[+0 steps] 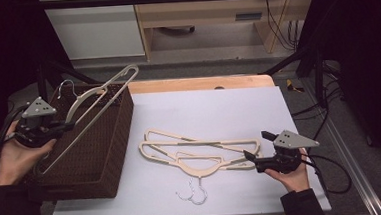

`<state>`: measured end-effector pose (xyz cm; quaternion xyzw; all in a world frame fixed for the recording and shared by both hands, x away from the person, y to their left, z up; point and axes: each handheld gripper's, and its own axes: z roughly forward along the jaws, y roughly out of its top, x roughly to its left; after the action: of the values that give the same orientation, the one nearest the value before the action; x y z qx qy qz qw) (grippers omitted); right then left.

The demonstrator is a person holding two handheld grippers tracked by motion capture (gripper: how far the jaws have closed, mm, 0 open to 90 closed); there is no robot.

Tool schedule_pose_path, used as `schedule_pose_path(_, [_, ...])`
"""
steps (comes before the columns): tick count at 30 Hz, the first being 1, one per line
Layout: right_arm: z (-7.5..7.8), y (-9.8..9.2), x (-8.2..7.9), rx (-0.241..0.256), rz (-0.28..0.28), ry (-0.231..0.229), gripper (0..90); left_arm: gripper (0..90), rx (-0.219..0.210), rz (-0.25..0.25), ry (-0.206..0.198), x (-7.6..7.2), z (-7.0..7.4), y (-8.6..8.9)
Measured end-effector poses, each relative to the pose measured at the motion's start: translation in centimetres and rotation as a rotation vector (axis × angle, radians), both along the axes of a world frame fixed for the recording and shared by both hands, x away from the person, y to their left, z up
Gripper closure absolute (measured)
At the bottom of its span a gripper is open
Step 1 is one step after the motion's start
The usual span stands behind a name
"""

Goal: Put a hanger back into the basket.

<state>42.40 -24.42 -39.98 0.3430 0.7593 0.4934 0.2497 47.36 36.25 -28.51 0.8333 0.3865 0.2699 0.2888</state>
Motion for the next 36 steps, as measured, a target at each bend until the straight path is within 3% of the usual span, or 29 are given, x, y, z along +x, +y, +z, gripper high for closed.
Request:
schedule_pose_path(10, [-0.1, 0.1, 0.1, -0.004, 0.006, 0.009, 11.4, 86.8, 0.005, 0.083, 0.070, 0.9, -2.6, 2.5])
schedule_pose_path(20, [-0.4, 0.3, 0.2, -0.008, 0.009, 0.020, 11.4, 86.7, -0.086, 0.109, 0.130, 1.0, -5.5, 4.3])
schedule_pose_path(23, [-0.5, 0.3, 0.3, -0.007, 0.008, 0.025, 11.4, 86.7, -0.081, 0.122, 0.155, 1.1, -6.3, 4.6])
schedule_pose_path(25, [-0.5, 0.3, 0.3, -0.012, 0.009, 0.027, 11.4, 86.6, -0.052, 0.133, 0.176, 1.3, -6.9, 4.6])
schedule_pose_path(31, [-0.7, 0.4, 0.4, -0.015, 0.009, 0.036, 11.3, 85.9, -0.047, 0.170, 0.228, 2.6, -8.5, 4.3])
schedule_pose_path(36, [-0.7, 0.5, 0.4, -0.015, 0.011, 0.037, 11.3, 82.7, -0.031, 0.253, 0.264, 3.4, -9.7, 4.9])
